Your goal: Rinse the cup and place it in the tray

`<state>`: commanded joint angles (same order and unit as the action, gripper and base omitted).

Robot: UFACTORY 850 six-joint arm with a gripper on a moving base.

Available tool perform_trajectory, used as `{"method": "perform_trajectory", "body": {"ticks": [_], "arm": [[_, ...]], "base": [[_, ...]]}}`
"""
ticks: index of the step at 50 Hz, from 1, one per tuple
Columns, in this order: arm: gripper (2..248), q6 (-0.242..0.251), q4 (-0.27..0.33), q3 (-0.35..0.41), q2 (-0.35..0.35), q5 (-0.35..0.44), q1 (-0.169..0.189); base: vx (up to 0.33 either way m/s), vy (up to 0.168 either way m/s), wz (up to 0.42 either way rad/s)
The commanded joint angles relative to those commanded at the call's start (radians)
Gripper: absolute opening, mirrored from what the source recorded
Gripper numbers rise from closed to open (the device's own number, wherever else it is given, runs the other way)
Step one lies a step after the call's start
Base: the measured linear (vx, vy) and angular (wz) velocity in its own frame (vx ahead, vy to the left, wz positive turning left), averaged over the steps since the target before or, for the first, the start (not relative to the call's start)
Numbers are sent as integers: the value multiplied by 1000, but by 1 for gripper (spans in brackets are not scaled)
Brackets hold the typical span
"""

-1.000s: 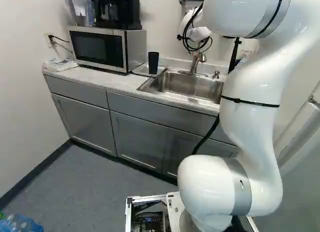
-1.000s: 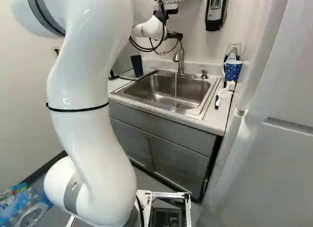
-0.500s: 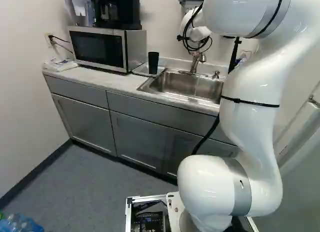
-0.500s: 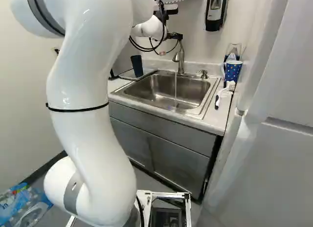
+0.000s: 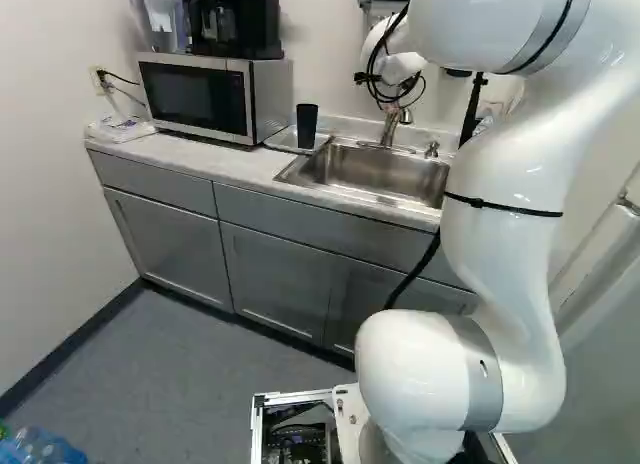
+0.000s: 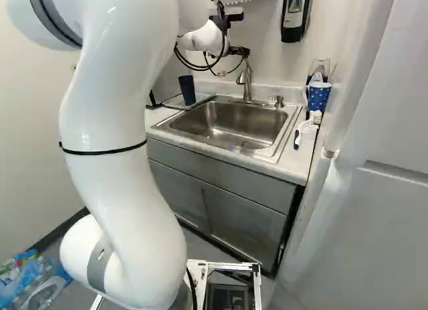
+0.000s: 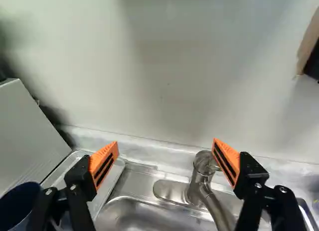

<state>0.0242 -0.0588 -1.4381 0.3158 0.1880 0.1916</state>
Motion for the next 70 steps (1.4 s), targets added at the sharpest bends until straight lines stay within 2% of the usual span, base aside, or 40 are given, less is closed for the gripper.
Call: {"method": "perform_trajectory", "body": {"ticks": [37, 53, 70], "arm": [[247, 0, 0, 33, -29, 19, 7], [247, 0, 1, 35, -49, 25, 28], [247, 0, 1, 95, -108, -1, 63]], "base": [[0, 0, 0], [0, 0, 0], [0, 0, 0]]}}
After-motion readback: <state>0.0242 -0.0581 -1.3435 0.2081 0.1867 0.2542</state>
